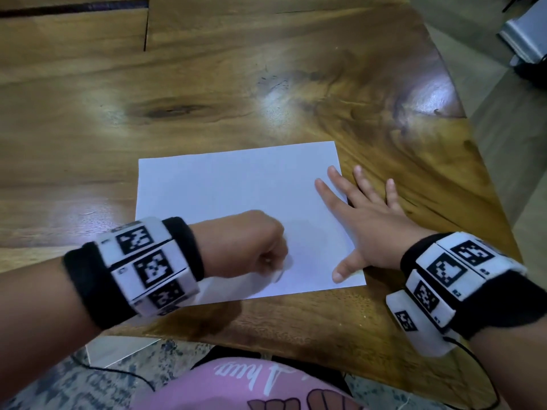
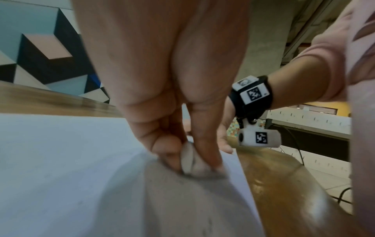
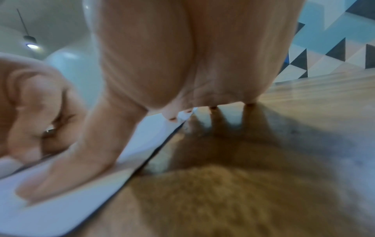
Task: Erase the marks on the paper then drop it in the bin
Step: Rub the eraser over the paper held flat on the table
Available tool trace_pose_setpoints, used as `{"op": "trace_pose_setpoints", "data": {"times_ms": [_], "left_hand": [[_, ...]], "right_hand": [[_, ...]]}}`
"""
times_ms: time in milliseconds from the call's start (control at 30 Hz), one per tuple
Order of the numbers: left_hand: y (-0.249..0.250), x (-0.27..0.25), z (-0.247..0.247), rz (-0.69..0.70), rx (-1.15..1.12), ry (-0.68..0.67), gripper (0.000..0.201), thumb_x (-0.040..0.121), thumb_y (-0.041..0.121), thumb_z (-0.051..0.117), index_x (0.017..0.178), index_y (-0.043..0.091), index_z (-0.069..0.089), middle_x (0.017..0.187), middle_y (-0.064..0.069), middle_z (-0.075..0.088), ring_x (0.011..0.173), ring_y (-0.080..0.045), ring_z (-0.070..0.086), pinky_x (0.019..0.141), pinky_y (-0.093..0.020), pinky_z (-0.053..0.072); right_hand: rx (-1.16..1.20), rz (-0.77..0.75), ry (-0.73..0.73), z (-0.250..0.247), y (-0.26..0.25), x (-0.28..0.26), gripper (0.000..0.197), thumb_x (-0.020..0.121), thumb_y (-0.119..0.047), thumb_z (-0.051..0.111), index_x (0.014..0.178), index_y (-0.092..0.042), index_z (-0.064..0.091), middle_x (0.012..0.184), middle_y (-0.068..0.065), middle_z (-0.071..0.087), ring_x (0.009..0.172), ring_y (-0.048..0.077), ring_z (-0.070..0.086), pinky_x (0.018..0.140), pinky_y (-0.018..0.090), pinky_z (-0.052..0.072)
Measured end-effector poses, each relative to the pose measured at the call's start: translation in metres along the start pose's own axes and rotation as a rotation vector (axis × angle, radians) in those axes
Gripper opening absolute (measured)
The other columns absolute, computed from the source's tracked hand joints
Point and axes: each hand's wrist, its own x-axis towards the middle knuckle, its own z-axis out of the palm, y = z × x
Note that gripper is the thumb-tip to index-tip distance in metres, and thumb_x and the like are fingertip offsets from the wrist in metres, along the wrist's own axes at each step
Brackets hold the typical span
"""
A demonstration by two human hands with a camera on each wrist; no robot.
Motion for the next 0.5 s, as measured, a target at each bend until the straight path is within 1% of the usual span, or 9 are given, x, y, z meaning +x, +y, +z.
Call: {"op": "trace_pose_setpoints", "data": {"times_ms": [67,100,167,200,267,300,367,433,500], "left_hand": [[-0.002,-0.004,-0.002,-0.045,-0.010,-0.062,0.012,0.068,0.007,0.066,0.074,0.017,0.069,0.078,0.004,0.068,0.072,-0.010,0.061,0.069,-0.024,0.049],[-0.002,0.000,-0.006,-0.064,-0.029,-0.010,0.011,0.068,0.009,0.068,0.073,0.018,0.070,0.077,0.005,0.069,0.070,-0.009,0.061,0.068,-0.021,0.047],[0.000,0.013,-0.018,-0.097,-0.048,0.179,0.008,0.069,0.019,0.072,0.078,0.020,0.072,0.070,0.006,0.064,0.066,-0.008,0.055,0.061,-0.009,0.037],[0.003,0.020,-0.022,-0.102,-0.039,0.252,0.011,0.071,0.024,0.072,0.081,0.019,0.072,0.070,0.004,0.062,0.066,-0.009,0.053,0.058,-0.006,0.033],[0.004,0.024,-0.019,-0.083,-0.024,0.311,0.013,0.075,0.026,0.070,0.081,0.015,0.071,0.073,-0.001,0.060,0.068,-0.015,0.052,0.058,-0.014,0.032],[0.004,0.020,-0.013,-0.056,-0.028,0.314,0.012,0.076,0.024,0.069,0.078,0.013,0.070,0.072,-0.002,0.059,0.068,-0.016,0.052,0.057,-0.018,0.033],[0.002,0.004,-0.001,-0.014,-0.074,0.261,0.007,0.076,0.019,0.069,0.072,0.013,0.069,0.067,0.007,0.052,0.063,-0.008,0.048,0.057,-0.013,0.031],[0.001,-0.012,0.007,-0.035,-0.114,0.138,0.002,0.076,0.015,0.069,0.077,0.015,0.071,0.070,0.015,0.048,0.065,0.003,0.045,0.061,-0.007,0.030],[0.000,-0.015,0.007,-0.043,-0.109,0.092,0.007,0.076,0.012,0.068,0.081,0.016,0.072,0.075,0.012,0.049,0.068,0.001,0.047,0.062,-0.005,0.030]], "right_hand": [[-0.001,0.003,-0.001,0.000,0.000,0.000,0.145,0.050,-0.065,0.077,0.135,-0.038,-0.037,0.137,-0.015,-0.051,0.123,0.020,-0.051,0.105,0.060,-0.023],[-0.002,0.002,-0.002,0.000,-0.001,0.000,0.145,0.051,-0.065,0.078,0.135,-0.038,-0.038,0.137,-0.015,-0.051,0.123,0.020,-0.051,0.105,0.060,-0.023],[-0.004,0.003,0.000,0.000,0.000,0.000,0.145,0.051,-0.065,0.078,0.135,-0.039,-0.037,0.136,-0.015,-0.052,0.123,0.020,-0.051,0.105,0.060,-0.022],[-0.006,0.005,0.000,0.000,0.000,0.000,0.144,0.051,-0.065,0.077,0.135,-0.039,-0.037,0.136,-0.015,-0.052,0.123,0.020,-0.051,0.105,0.060,-0.022],[-0.008,0.006,0.001,0.000,-0.001,0.000,0.144,0.051,-0.066,0.077,0.135,-0.039,-0.037,0.136,-0.016,-0.052,0.124,0.020,-0.051,0.105,0.060,-0.022],[-0.007,0.005,0.002,0.000,0.000,0.000,0.144,0.050,-0.066,0.077,0.135,-0.039,-0.037,0.136,-0.016,-0.052,0.124,0.020,-0.051,0.105,0.060,-0.022],[-0.002,0.004,0.004,0.000,0.000,0.000,0.145,0.050,-0.066,0.077,0.135,-0.039,-0.037,0.136,-0.016,-0.051,0.124,0.019,-0.051,0.105,0.059,-0.022],[-0.001,0.003,0.001,0.000,0.000,0.000,0.144,0.051,-0.066,0.077,0.135,-0.039,-0.037,0.137,-0.015,-0.051,0.124,0.019,-0.051,0.105,0.059,-0.022],[-0.005,0.003,0.000,0.000,0.000,0.000,0.144,0.052,-0.066,0.077,0.134,-0.039,-0.038,0.136,-0.015,-0.052,0.124,0.020,-0.050,0.105,0.060,-0.022]]}}
